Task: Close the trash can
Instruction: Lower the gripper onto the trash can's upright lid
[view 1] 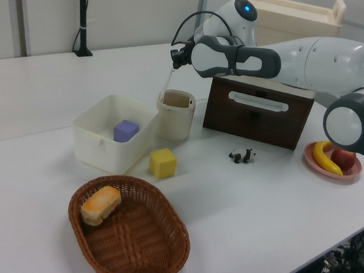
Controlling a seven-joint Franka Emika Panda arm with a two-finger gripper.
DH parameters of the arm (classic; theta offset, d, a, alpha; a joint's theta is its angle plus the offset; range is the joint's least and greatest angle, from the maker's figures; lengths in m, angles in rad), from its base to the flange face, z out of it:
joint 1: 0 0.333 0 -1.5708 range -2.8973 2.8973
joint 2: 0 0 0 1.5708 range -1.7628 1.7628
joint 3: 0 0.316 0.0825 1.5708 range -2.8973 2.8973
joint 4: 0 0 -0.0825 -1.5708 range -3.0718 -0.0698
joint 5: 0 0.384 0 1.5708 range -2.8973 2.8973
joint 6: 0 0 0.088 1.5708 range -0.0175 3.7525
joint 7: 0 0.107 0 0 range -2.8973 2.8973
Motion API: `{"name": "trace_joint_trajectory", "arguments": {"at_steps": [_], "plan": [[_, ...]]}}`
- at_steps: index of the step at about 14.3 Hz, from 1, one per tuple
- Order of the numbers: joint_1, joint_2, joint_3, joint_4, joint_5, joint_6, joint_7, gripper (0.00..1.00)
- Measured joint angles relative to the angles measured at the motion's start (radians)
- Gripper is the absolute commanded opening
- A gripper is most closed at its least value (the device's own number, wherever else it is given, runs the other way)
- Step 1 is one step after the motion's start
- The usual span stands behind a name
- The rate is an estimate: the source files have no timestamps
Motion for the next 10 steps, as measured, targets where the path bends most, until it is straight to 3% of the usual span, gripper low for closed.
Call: {"name": "trace_joint_trajectory", "arguments": {"at_steps": [10], "plan": [[0.008,0.0,0.0,0.003,0.0,0.0,0.082,0.04]]}}
